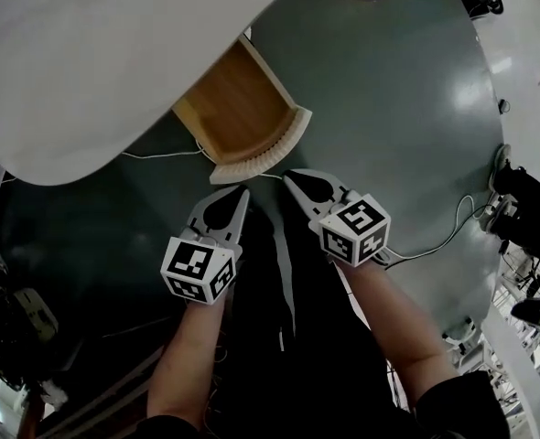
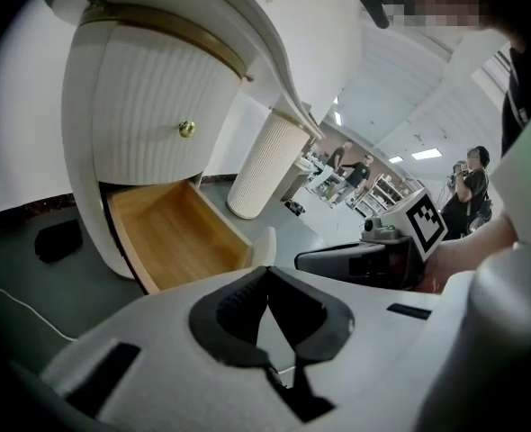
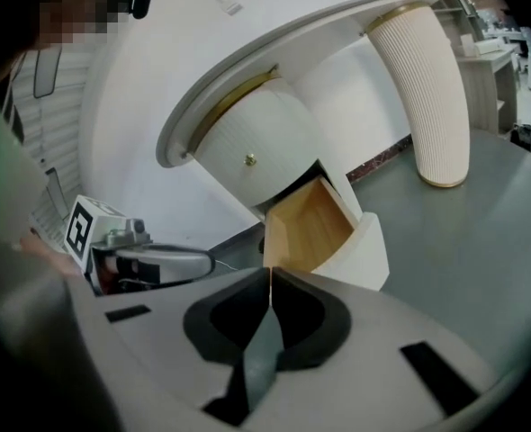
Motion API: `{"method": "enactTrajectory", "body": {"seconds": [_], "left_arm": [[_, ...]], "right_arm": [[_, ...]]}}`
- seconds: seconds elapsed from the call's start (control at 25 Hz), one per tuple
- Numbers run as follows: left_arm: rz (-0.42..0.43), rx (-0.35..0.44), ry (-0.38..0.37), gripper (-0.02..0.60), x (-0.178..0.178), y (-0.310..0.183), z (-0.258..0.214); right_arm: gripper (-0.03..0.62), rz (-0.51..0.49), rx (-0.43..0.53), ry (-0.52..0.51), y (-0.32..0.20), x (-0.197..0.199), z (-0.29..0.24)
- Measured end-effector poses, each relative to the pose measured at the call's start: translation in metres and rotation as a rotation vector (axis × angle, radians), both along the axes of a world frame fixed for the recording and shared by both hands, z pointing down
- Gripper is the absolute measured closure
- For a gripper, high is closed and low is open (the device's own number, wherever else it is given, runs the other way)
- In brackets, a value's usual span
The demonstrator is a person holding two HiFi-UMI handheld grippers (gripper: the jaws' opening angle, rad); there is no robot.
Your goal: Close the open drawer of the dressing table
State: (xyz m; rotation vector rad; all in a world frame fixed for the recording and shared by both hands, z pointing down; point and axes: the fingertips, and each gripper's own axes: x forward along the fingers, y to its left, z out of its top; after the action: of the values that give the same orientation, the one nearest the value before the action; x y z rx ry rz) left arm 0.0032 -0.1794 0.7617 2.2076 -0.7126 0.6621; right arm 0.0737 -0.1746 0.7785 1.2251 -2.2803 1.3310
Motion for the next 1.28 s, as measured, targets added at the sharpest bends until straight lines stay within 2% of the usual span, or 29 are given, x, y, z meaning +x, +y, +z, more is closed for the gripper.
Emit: {"method": "enactTrajectory", "body": {"seconds": [0.32,0.64,0.92,1.12,1.28], "left_arm": [[-0.025,-0.011,-0.049,0.574,-0.012,0.011,0.031],[-0.063,0.013,-0.075,0.574,-0.017,0.016,0.041],[-0.109,0.029,-0.062,0.574,-0.024,0.024,0.031],[-0.128,0.047,-0.052,0.574,-0.044,0.029,0.036],[-0.174,0.056,-0.035,0.574,-0.067,0.025,0.042]], "right_arm": [[0.543,-0.002,-0.002,0.030,-0.011,0.012,0.031],[0.543,-0.028,0.013,0.070,-0.012,0.043,0.056],[0.542,-0.115,0.030,0.082,-0.011,0.017,0.066],[0.551,-0.073,0.061,0.073,-0.015,0.013,0.069],[0.549,-0.058,0.094,0.092,-0.030,0.006,0.067]]}}
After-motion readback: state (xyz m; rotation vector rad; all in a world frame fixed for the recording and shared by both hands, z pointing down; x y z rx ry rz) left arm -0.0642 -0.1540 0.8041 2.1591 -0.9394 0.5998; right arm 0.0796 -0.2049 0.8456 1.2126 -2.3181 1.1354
